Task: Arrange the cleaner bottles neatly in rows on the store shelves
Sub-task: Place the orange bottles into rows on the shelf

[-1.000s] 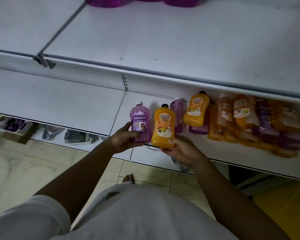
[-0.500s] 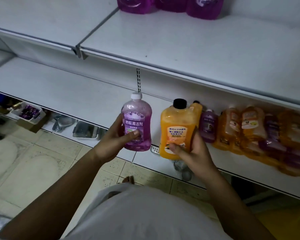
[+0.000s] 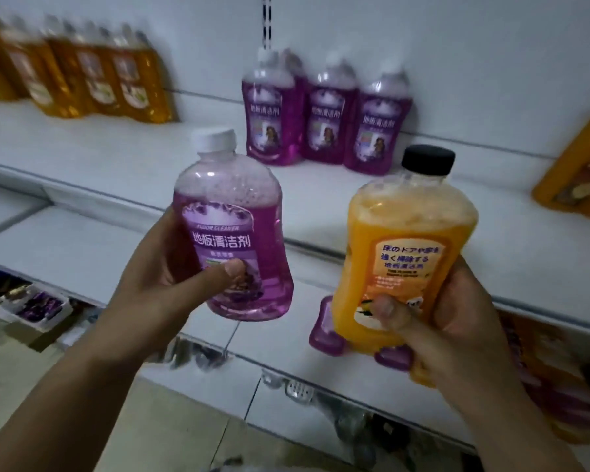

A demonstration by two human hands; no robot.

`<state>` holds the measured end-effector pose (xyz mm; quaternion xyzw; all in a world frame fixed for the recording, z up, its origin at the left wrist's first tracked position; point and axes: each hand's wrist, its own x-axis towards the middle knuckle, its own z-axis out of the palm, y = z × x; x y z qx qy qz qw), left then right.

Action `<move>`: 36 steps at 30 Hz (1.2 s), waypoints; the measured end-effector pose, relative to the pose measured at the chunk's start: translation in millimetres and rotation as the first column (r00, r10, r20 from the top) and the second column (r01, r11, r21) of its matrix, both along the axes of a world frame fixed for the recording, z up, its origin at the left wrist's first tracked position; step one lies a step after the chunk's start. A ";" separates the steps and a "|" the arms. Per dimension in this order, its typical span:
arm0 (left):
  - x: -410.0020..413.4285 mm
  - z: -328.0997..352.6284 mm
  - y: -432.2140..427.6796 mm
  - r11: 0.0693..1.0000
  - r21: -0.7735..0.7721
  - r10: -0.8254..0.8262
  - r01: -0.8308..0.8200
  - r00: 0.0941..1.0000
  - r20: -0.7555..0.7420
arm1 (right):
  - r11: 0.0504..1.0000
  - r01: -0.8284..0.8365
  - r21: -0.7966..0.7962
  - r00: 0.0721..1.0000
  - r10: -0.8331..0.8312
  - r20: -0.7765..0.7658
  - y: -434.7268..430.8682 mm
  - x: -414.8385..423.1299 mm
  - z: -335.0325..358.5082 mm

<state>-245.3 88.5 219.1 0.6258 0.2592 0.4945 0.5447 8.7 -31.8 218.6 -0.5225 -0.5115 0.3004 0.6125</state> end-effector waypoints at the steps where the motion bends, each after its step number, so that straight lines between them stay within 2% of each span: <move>1: 4.3 13.2 9.5 0.999 0.034 -0.015 0.014 1.000 0.009 | 1.000 0.013 0.026 1.000 -0.013 0.000 5.4 3.8 8.7; 4: 25.1 50.2 41.3 0.984 0.153 -0.092 0.094 0.996 -0.020 | 0.996 0.049 0.079 0.999 -0.050 0.009 25.3 12.5 33.1; 8: 60.2 79.6 86.0 0.965 0.238 -0.097 0.107 0.994 -0.051 | 0.990 0.079 0.119 0.997 -0.080 0.006 53.5 20.4 52.1; 13: 104.5 98.6 139.7 0.919 0.369 -0.057 0.136 0.974 -0.217 | 0.989 0.090 0.119 0.995 -0.086 -0.044 81.7 26.1 55.1; 17: 129.2 118.8 171.5 0.822 0.549 0.076 0.149 0.928 -0.366 | 0.987 0.121 0.103 0.992 -0.116 -0.058 92.0 28.5 50.8; 21: 144.0 123.5 198.9 0.728 0.651 0.180 0.216 0.855 -0.486 | 0.985 0.154 0.080 0.987 -0.151 -0.045 100.4 32.1 46.4; 26: 147.6 113.0 222.4 0.563 0.803 0.469 0.194 0.725 -0.504 | 0.980 0.187 0.068 0.982 -0.183 -0.056 106.8 35.6 41.1; 33: 145.9 108.0 233.6 0.538 0.823 0.603 0.182 0.599 -0.527 | 0.976 0.213 0.039 0.974 -0.209 -0.091 115.8 41.1 33.1; 36: 143.5 109.0 235.3 0.518 0.835 0.632 0.186 0.574 -0.520 | 0.970 0.244 0.009 0.968 -0.243 -0.065 117.1 43.6 29.3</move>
